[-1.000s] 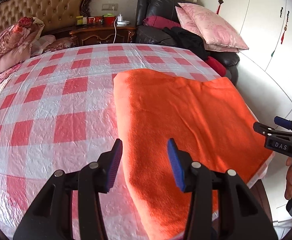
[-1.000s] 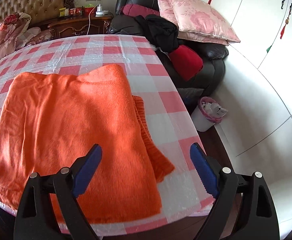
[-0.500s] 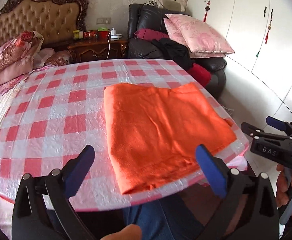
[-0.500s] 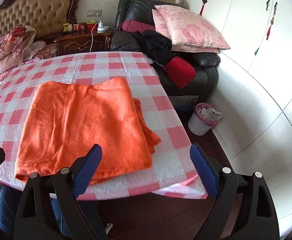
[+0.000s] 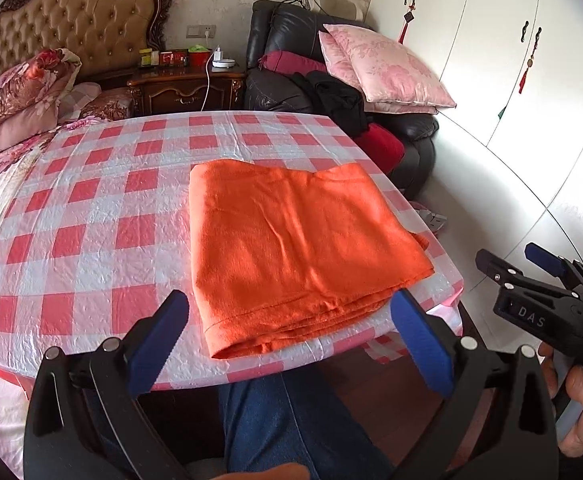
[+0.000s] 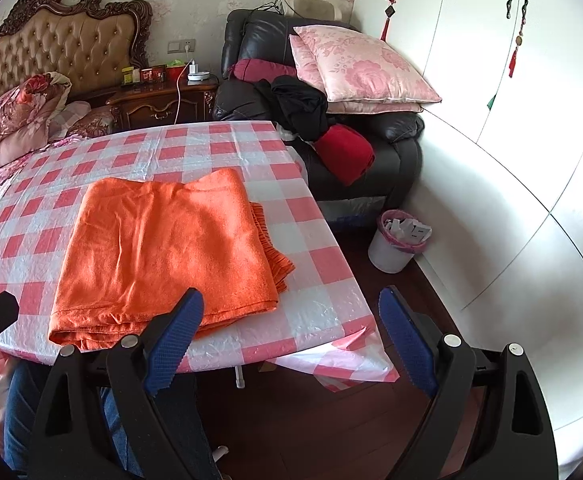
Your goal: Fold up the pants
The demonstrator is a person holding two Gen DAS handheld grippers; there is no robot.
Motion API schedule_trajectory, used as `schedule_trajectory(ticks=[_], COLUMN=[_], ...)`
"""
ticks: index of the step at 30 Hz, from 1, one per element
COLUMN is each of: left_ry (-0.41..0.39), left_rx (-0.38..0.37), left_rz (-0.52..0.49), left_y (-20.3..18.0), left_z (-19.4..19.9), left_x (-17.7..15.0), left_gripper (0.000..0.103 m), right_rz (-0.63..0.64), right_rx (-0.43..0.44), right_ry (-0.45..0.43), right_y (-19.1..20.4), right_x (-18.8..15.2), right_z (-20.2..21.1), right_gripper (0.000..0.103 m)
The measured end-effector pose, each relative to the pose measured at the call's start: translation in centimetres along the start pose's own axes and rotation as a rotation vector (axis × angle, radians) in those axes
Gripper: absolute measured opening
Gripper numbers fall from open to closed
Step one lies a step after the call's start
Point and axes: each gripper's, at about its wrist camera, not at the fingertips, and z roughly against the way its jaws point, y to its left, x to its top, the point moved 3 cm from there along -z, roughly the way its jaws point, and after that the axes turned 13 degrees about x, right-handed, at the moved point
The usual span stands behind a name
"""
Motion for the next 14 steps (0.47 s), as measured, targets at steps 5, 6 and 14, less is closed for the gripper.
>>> schedule_trajectory(ticks=[5,6,14], left_ry=[-0.007,0.0,-0.012], left_rx=[-0.027,-0.038,-0.105], left_rz=[-0.007,-0.004,0.021], left_y=[-0.38,-0.46,-0.69], left_z=[-0.07,-0.13,0.36], left_x=[-0.17,-0.11,0.3], left_gripper=[0.101,0.101,0.101], right_rz=[-0.003,-0.004,-0.021], right_rx=[0.003,0.003,0.011], right_ry=[0.006,0.007,0.005], right_y=[-0.19,-0.24,-0.71], right_x=[-0.15,-0.18,-0.18], right_z=[-0.2,-0.18,-0.25], right_gripper=[0.086,0.086,0.087])
